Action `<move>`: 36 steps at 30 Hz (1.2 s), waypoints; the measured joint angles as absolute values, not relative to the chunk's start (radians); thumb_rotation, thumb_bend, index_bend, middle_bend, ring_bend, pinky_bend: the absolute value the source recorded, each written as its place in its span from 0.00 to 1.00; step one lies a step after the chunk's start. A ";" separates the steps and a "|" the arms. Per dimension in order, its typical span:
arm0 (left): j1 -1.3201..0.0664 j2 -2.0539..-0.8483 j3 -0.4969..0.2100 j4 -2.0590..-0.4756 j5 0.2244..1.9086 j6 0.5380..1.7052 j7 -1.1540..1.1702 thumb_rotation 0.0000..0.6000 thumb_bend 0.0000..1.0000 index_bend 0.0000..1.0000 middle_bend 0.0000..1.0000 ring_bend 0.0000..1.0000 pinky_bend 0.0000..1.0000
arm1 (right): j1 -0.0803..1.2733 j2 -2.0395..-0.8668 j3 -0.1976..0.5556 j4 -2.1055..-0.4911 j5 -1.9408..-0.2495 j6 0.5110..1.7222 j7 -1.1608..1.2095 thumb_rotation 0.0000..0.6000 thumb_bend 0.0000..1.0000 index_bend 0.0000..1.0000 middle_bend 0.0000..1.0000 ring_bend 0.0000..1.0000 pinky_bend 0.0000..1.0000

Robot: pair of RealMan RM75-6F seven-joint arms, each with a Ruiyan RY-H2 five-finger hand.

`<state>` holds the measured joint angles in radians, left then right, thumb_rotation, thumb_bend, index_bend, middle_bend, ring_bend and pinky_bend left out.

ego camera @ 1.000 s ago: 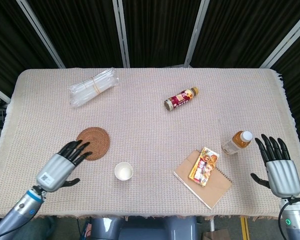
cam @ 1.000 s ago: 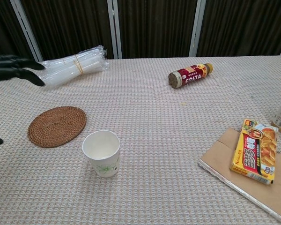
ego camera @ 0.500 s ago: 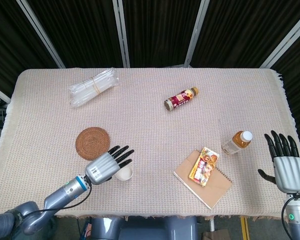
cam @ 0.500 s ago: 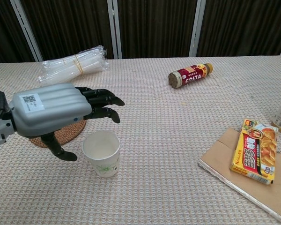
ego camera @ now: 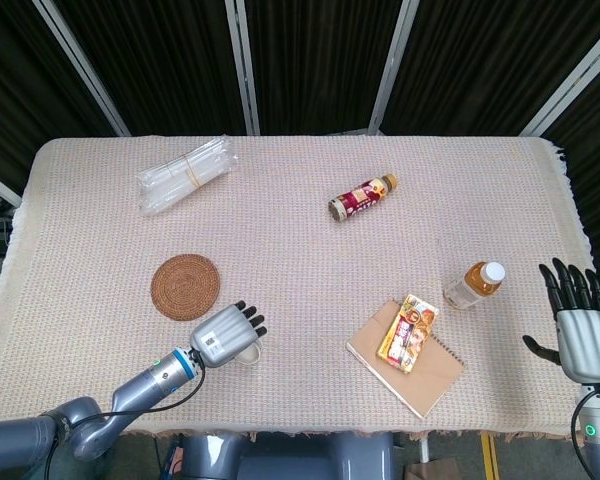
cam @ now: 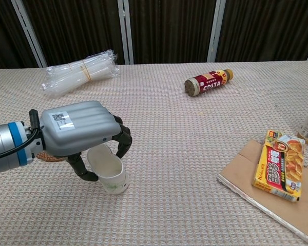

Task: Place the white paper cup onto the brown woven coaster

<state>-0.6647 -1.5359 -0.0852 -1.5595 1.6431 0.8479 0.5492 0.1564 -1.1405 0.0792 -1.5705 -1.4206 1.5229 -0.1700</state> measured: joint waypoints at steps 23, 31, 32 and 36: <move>-0.609 -1.333 -0.190 -1.547 1.289 0.920 0.548 1.00 0.02 0.45 0.35 0.32 0.45 | 0.144 -1.135 0.085 -1.591 -1.455 1.518 -0.168 1.00 0.00 0.00 0.00 0.00 0.00; -0.628 -1.365 -0.176 -1.486 1.266 0.913 0.524 1.00 0.01 0.44 0.33 0.31 0.44 | 0.144 -1.137 0.091 -1.590 -1.451 1.508 -0.170 1.00 0.00 0.00 0.00 0.00 0.00; -0.632 -1.371 -0.174 -1.480 1.262 0.911 0.525 1.00 0.01 0.42 0.32 0.31 0.44 | 0.143 -1.136 0.092 -1.590 -1.450 1.508 -0.170 1.00 0.00 0.00 0.00 0.00 0.00; -0.647 -1.397 -0.164 -1.453 1.240 0.903 0.541 1.00 0.00 0.23 0.09 0.11 0.33 | 0.141 -1.134 0.095 -1.588 -1.447 1.506 -0.163 1.00 0.00 0.00 0.00 0.00 0.00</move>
